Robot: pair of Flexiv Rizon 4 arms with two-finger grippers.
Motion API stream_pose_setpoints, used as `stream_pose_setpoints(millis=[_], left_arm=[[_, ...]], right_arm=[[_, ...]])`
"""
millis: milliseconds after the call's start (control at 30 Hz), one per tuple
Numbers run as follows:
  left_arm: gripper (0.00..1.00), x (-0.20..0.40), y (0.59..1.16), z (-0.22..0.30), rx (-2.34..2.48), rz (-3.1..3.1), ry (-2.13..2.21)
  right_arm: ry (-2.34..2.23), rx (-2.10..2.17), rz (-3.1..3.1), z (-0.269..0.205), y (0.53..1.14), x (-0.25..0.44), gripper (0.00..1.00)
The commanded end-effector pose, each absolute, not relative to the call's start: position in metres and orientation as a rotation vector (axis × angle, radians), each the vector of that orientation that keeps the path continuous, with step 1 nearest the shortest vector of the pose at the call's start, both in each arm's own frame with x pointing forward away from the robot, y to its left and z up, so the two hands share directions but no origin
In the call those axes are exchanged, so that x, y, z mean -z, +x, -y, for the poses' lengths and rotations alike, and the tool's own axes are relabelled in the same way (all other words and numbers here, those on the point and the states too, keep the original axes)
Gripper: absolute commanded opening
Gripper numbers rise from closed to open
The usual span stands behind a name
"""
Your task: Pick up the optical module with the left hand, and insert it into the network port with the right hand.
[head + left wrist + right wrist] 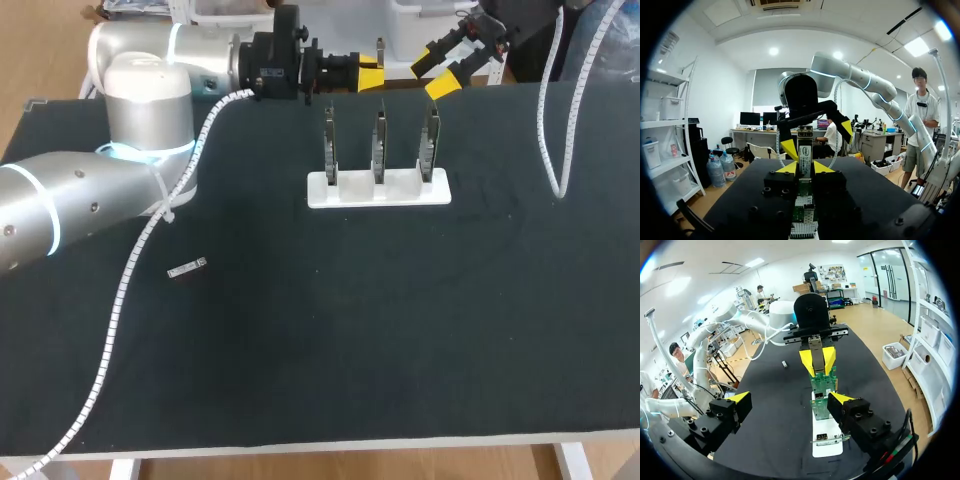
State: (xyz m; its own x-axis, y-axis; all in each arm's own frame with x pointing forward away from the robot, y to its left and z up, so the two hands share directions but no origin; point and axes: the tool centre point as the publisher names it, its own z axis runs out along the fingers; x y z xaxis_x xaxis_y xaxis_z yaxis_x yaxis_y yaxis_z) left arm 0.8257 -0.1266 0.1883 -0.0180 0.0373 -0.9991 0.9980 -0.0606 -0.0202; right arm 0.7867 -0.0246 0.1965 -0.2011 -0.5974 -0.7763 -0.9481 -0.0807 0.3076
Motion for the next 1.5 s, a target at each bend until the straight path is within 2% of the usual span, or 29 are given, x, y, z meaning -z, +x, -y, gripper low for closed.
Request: stream_pose_setpoints(millis=[33, 1500], left_arm=[[0.00, -0.189, 0.825, 0.126, 1.251, -1.227, 1.271], [0.00, -0.185, 0.809, 0.125, 1.246, -1.240, 1.263]], right_arm=[[-1.666, -1.190, -1.801, 0.025, 0.786, -0.197, 1.00], [-1.666, -1.190, -1.801, 0.025, 0.786, -0.197, 1.00]])
